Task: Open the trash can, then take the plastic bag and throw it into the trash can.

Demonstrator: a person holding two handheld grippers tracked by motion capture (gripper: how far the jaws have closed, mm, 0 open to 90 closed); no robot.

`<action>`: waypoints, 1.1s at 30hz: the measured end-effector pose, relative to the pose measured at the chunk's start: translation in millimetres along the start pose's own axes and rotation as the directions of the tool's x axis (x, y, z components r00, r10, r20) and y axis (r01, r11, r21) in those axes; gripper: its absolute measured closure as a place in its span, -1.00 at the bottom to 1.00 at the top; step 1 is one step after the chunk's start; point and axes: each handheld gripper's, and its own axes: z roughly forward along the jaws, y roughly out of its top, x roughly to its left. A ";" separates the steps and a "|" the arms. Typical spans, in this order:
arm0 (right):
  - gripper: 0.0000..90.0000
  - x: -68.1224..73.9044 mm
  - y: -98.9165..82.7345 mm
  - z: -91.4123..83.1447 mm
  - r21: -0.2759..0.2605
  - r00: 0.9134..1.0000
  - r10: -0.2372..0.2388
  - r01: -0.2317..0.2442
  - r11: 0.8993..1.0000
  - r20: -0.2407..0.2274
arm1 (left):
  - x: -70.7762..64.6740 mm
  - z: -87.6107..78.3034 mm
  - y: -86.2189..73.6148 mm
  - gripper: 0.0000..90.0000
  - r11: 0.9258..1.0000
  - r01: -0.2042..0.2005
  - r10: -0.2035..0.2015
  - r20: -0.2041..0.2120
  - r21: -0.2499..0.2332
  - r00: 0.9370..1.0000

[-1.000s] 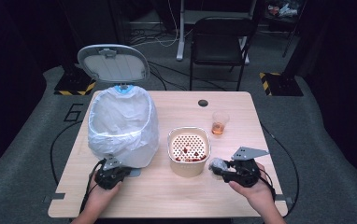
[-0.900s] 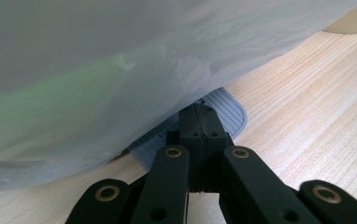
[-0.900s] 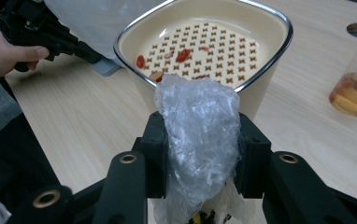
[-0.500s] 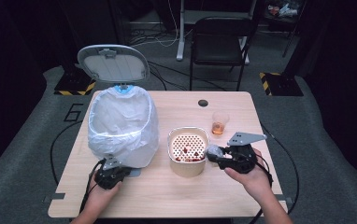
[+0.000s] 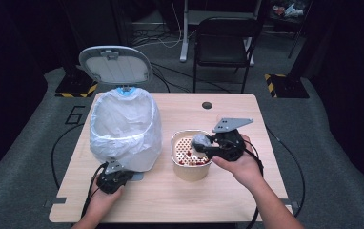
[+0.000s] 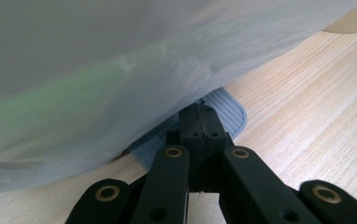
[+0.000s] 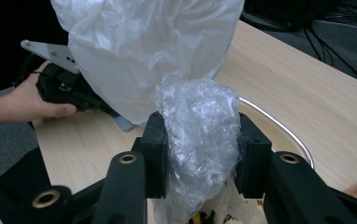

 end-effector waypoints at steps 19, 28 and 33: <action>0.38 5.8 49.3 32.6 -0.045 0.998 -0.020 0.017 0.999 -0.064 | -0.6 0.0 -0.5 1.00 1.000 0.016 -0.016 -0.001 -0.004 1.000; 0.38 14.1 77.2 52.7 -0.051 0.994 -0.049 0.044 0.998 -0.097 | 0.6 0.1 -0.5 1.00 1.000 0.006 -0.006 0.007 -0.005 1.000; 0.37 20.0 97.1 58.6 -0.062 0.992 -0.067 0.061 0.996 -0.108 | 1.2 0.2 -0.6 1.00 1.000 0.006 -0.005 0.010 -0.006 1.000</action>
